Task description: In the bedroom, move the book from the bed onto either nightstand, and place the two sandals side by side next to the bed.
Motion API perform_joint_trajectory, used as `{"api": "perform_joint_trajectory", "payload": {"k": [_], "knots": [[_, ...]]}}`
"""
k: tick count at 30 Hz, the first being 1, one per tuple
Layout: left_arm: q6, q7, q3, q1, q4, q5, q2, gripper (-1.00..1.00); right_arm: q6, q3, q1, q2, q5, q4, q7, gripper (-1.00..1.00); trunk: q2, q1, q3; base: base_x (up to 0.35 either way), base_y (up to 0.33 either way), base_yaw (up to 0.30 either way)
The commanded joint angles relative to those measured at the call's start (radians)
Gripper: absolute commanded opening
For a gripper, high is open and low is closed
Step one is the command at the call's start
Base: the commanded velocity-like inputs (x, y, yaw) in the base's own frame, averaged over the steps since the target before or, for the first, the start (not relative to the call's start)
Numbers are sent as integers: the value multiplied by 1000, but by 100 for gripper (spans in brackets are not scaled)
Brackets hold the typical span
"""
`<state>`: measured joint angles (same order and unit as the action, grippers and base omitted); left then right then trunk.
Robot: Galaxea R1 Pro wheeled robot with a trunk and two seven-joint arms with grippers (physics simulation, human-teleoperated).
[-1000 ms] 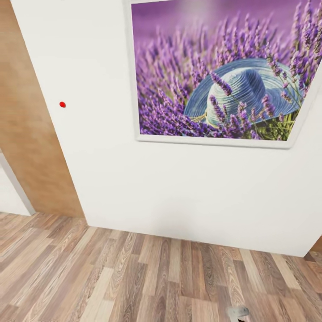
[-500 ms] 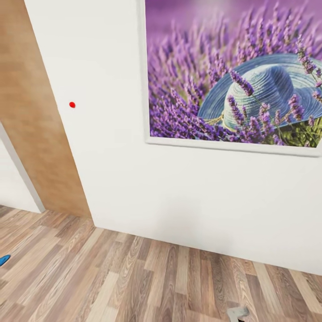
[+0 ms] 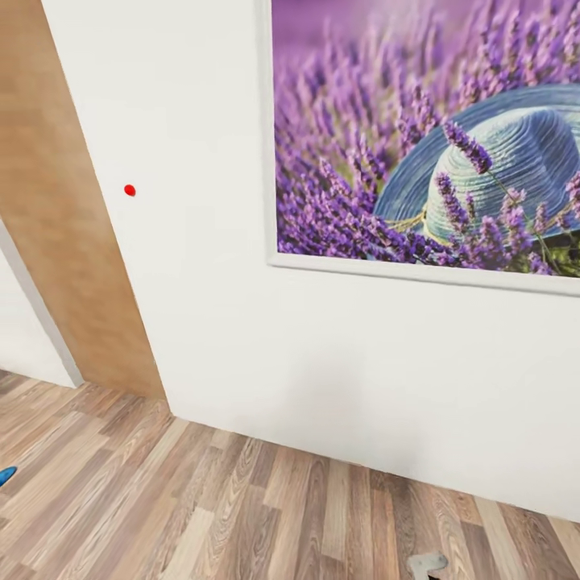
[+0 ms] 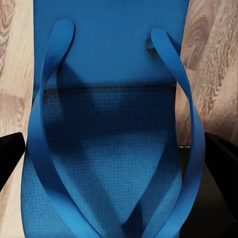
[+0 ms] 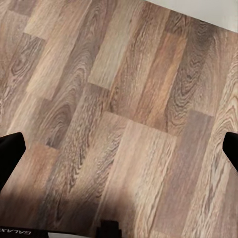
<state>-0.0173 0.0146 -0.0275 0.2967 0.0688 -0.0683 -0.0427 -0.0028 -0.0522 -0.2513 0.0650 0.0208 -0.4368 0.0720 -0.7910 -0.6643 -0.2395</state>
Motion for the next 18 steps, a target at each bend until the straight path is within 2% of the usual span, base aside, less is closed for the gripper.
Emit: {"api": "perform_joint_trajectory", "payload": {"k": [1, 18], "knots": [[-2, 2, -4, 1, -1, -6, 0, -100, 0, -4, 0, 1, 2, -1, 0, 100, -1, 0, -1, 123, -28, 244], [-15, 2, -7, 1, -1, -2, 0, -100, 0, -5, 0, 1, 2, 0, 0, 100, -1, 0, -1, 20, -4, 279]]}}
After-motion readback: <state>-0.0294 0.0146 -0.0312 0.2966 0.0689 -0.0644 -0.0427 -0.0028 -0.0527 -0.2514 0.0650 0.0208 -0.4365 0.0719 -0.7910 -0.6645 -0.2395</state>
